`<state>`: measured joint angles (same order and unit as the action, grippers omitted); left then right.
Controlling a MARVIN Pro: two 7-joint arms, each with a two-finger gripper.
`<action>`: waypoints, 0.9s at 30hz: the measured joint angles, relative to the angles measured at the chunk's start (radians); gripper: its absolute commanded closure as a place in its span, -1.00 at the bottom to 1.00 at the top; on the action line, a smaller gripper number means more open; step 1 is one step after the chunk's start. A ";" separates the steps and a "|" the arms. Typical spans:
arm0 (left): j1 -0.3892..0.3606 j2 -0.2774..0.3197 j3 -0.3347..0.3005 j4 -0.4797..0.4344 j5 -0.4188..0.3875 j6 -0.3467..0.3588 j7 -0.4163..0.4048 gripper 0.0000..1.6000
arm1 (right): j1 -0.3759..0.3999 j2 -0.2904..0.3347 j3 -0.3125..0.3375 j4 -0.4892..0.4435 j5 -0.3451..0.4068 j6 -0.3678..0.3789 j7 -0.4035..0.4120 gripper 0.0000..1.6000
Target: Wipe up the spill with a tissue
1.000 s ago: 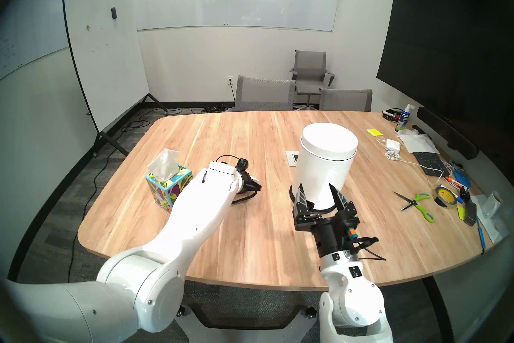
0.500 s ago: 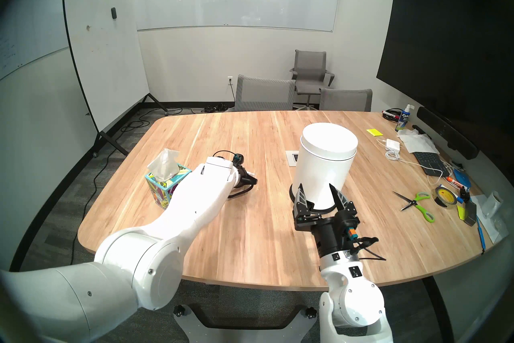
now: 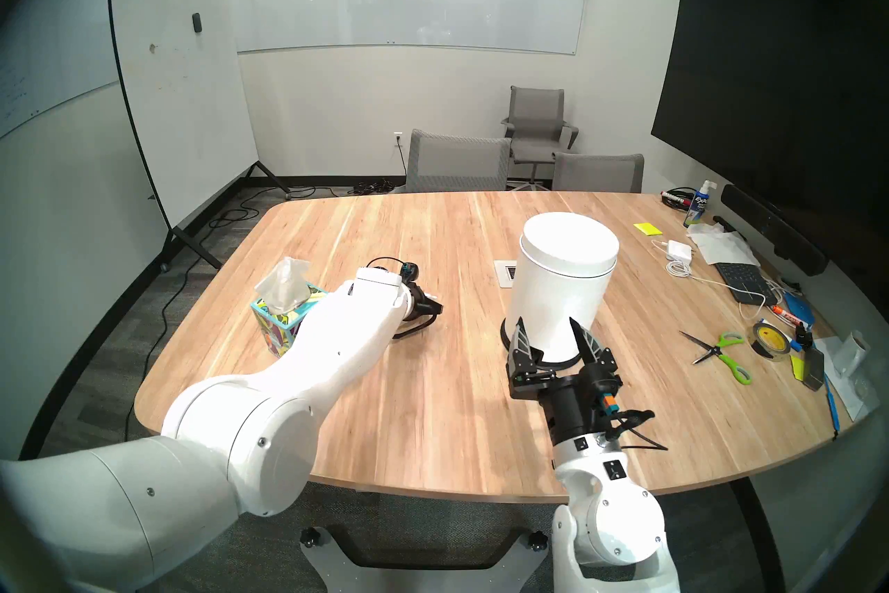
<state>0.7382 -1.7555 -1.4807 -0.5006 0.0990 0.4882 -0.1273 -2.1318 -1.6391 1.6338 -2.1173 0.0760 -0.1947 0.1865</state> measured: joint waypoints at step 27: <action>0.060 -0.017 0.024 -0.136 0.025 0.147 0.040 1.00 | 0.000 0.000 0.000 0.000 0.000 0.000 0.000 -1.00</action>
<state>0.7979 -1.7727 -1.4565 -0.6371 0.1243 0.6352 -0.0873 -2.1318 -1.6391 1.6338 -2.1173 0.0760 -0.1947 0.1865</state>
